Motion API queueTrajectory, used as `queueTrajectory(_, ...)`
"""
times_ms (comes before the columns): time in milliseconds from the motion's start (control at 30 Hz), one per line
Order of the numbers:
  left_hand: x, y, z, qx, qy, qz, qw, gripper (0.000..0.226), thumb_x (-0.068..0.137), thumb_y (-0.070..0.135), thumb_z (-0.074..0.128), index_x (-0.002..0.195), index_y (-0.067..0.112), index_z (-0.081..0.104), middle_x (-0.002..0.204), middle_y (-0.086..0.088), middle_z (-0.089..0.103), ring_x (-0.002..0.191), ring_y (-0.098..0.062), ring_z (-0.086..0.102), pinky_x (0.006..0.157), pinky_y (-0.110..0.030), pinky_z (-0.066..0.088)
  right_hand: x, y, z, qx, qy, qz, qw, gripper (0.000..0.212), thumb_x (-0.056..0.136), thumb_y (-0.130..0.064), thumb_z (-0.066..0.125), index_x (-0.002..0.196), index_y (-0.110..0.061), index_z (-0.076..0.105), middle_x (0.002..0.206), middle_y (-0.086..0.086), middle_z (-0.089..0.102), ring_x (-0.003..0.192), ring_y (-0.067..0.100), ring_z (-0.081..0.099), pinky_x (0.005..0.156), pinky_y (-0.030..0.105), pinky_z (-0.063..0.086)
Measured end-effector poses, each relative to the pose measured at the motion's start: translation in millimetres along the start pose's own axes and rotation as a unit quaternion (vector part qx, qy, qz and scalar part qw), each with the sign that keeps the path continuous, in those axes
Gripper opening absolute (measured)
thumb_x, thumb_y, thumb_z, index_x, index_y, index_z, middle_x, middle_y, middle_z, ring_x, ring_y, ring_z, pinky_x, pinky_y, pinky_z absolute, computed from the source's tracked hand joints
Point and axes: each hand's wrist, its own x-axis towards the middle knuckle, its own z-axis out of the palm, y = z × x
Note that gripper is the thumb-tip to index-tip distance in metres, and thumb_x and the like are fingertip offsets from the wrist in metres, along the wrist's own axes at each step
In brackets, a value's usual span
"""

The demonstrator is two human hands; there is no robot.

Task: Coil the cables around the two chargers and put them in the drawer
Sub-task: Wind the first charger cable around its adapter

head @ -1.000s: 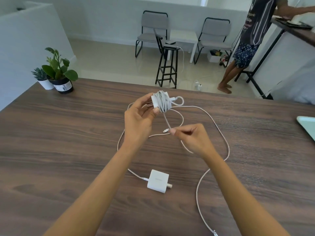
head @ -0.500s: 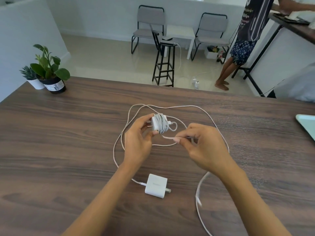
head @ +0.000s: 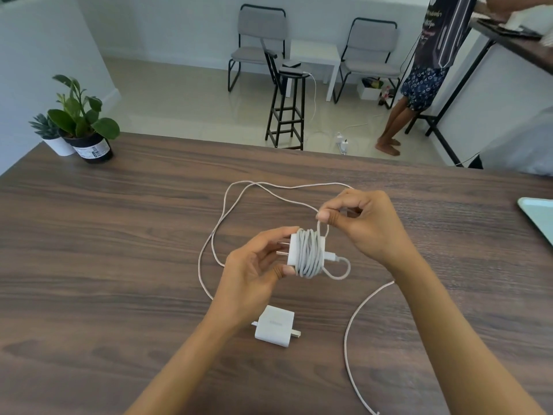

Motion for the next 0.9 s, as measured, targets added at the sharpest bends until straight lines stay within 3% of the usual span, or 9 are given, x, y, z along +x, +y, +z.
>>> queueTrajectory(100,-1,3,1,-0.038,-0.002,-0.001,0.999,0.045,0.072,0.005,0.073,0.114,0.021,0.064,0.113,0.002,0.068,0.106,-0.018,0.062,0.088,-0.022,0.048,1,14,8,0.049,0.013,0.037,0.998,0.002,0.078,-0.013,0.073,0.076,-0.014,0.074,0.073,-0.002,0.069,0.059,0.009,0.055,0.061,0.028,0.045)
queueTrajectory(200,1,7,2,-0.078,0.006,0.006,0.997,0.051,0.069,0.029,0.079,0.116,0.016,0.062,0.115,0.002,0.068,0.109,-0.015,0.062,0.085,-0.021,0.05,-3,30,19,0.089,0.008,0.072,0.993,0.008,0.079,-0.008,0.071,0.077,-0.016,0.074,0.069,0.0,0.07,0.065,0.008,0.058,0.064,0.027,0.048)
queueTrajectory(300,8,11,3,-0.08,0.046,0.016,0.996,0.046,0.071,0.013,0.076,0.114,0.014,0.06,0.109,0.008,0.07,0.105,-0.01,0.064,0.084,-0.02,0.05,-14,45,35,0.1,-0.03,0.109,0.989,0.013,0.078,-0.005,0.072,0.072,-0.016,0.073,0.057,0.003,0.068,0.059,0.003,0.054,0.059,0.02,0.042)
queueTrajectory(367,15,13,0,-0.076,0.075,0.022,0.994,0.043,0.075,0.003,0.068,0.116,0.011,0.058,0.105,0.011,0.071,0.103,-0.007,0.064,0.083,-0.019,0.051,-23,54,47,0.083,-0.043,0.127,0.987,0.004,0.077,-0.018,0.075,0.074,-0.021,0.076,0.073,0.023,0.069,0.065,0.016,0.052,0.065,0.029,0.041)
queueTrajectory(433,22,13,-4,-0.067,0.108,0.029,0.991,0.041,0.08,-0.003,0.066,0.118,0.007,0.057,0.101,0.014,0.072,0.102,-0.002,0.064,0.081,-0.016,0.05,-30,57,56,0.093,-0.046,0.137,0.985,0.006,0.075,-0.025,0.077,0.081,-0.024,0.078,0.082,0.022,0.071,0.068,0.025,0.056,0.071,0.039,0.046)
queueTrajectory(500,29,12,-8,-0.057,0.148,0.03,0.987,0.039,0.082,-0.006,0.062,0.119,0.005,0.057,0.099,0.015,0.072,0.101,-0.001,0.064,0.081,-0.014,0.049,-37,57,62,0.089,-0.039,0.139,0.986,0.008,0.075,-0.027,0.077,0.083,-0.028,0.078,0.076,0.012,0.072,0.066,0.025,0.053,0.069,0.041,0.045)
queueTrajectory(633,42,9,-13,-0.041,0.202,0.026,0.978,0.038,0.083,-0.007,0.062,0.118,0.007,0.058,0.104,0.008,0.069,0.1,0.0,0.064,0.082,-0.014,0.049,-49,53,67,0.022,-0.039,0.092,0.995,0.02,0.077,-0.023,0.076,0.083,-0.042,0.073,0.059,-0.013,0.06,0.057,0.004,0.043,0.06,0.019,0.035)
queueTrajectory(767,48,3,-13,0.004,0.212,0.022,0.977,0.04,0.081,-0.009,0.064,0.118,0.006,0.059,0.105,0.004,0.068,0.098,-0.002,0.065,0.083,-0.016,0.049,-54,37,66,-0.126,-0.063,0.016,0.99,0.017,0.079,-0.031,0.073,0.093,-0.04,0.072,0.064,-0.021,0.056,0.06,0.001,0.05,0.062,0.025,0.042)
queueTrajectory(900,47,-12,-13,0.073,0.197,0.014,0.978,0.044,0.079,-0.011,0.065,0.12,0.006,0.059,0.112,-0.004,0.067,0.105,-0.012,0.065,0.092,-0.026,0.051,-53,15,55,-0.208,-0.067,-0.072,0.973,0.023,0.078,-0.019,0.07,0.09,-0.039,0.073,0.072,-0.019,0.055,0.064,0.003,0.048,0.057,0.027,0.043)
